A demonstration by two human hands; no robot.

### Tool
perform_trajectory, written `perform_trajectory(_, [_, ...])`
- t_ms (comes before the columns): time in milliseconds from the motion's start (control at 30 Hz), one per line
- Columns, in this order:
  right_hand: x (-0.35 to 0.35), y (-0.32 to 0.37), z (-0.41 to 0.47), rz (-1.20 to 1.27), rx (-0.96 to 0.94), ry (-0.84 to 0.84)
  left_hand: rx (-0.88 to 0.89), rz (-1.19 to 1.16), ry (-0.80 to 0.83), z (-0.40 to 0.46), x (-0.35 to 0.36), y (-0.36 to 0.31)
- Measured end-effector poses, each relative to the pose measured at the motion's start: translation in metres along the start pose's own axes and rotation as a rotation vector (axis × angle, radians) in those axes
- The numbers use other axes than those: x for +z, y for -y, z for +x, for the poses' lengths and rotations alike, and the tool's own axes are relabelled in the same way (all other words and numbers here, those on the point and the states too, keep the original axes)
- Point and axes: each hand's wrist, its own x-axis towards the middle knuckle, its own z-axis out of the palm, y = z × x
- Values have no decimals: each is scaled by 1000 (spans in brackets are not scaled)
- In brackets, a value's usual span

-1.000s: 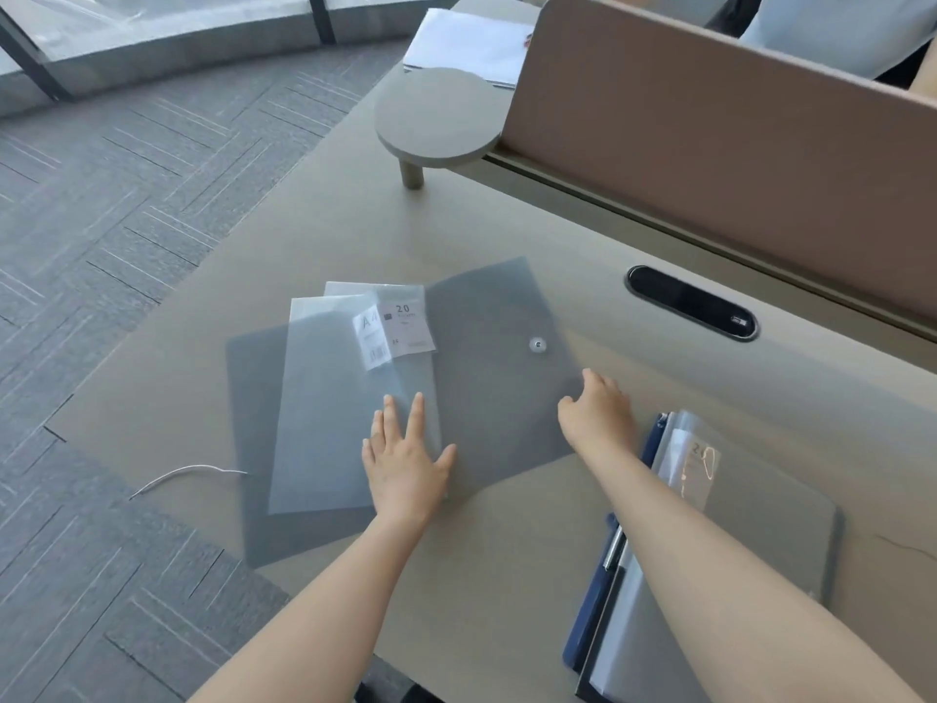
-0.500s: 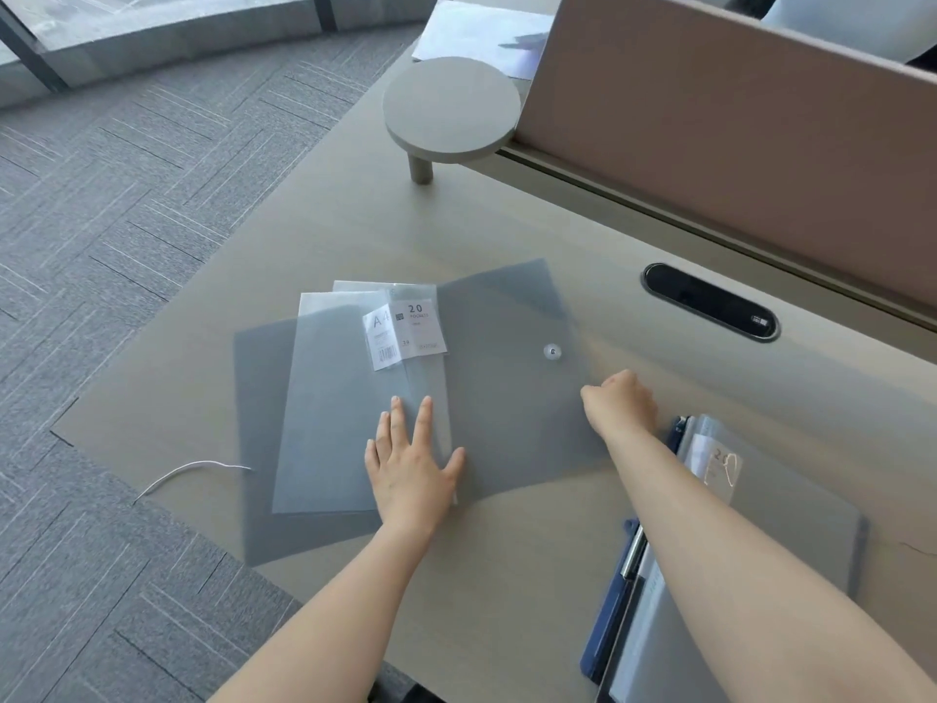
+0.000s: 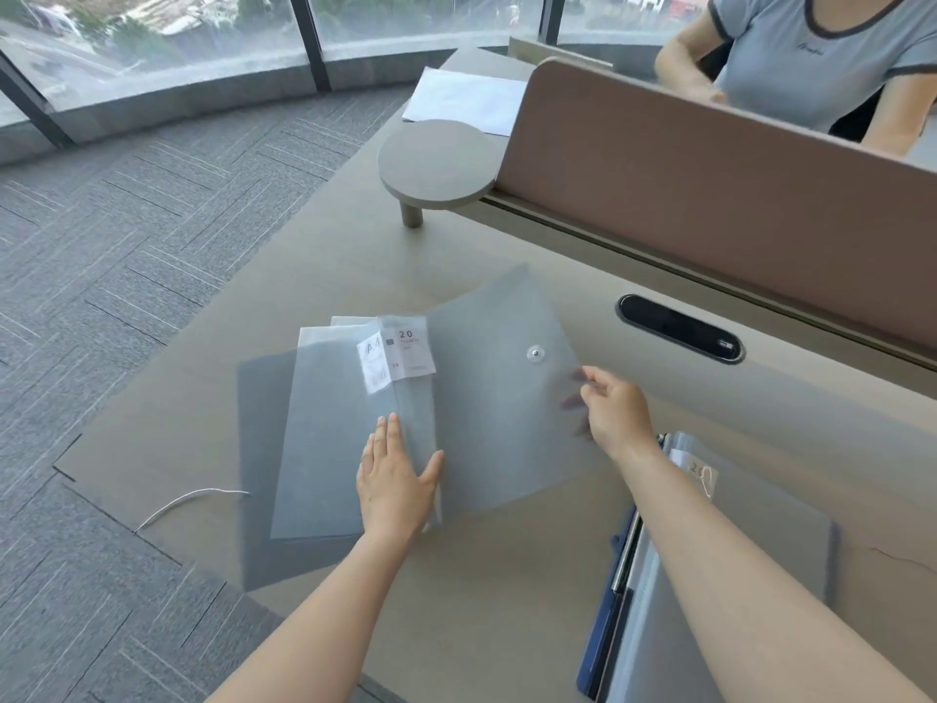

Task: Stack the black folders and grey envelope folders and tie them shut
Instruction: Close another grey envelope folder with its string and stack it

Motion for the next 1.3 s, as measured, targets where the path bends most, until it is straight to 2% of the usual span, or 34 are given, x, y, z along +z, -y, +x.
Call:
perform_trajectory(267, [-7,53,-42,299,-187,47,-77,-280,-70,-1,-29,-1])
perform_trajectory(400, [-11,80,-66,428,-284,135,-80,-482,-102,-6,-44,-5])
perform_trajectory(533, [-13,104,-87,527,-371,244,-93,-808,-68,-17,-63,-15])
perform_trajectory(633, [-14,120,-100,614,-392,339,-76,-943,-49,-21,-77,-22])
perform_trajectory(767, [-18,137,-115,741,-408,441,-105,-1161,149,-26,-97,-27])
perform_trajectory(967, [-22,145,-124,939,-375,463,24,-1427,383,-35,-120,-43])
perform_trajectory(1133, [-27,138,-122,958,-324,389,48,-1558,490,-40,-123,-50])
perform_trajectory(1300, [-29,114,-109,836,-228,230,-10,-1571,523,-39,-116,-49])
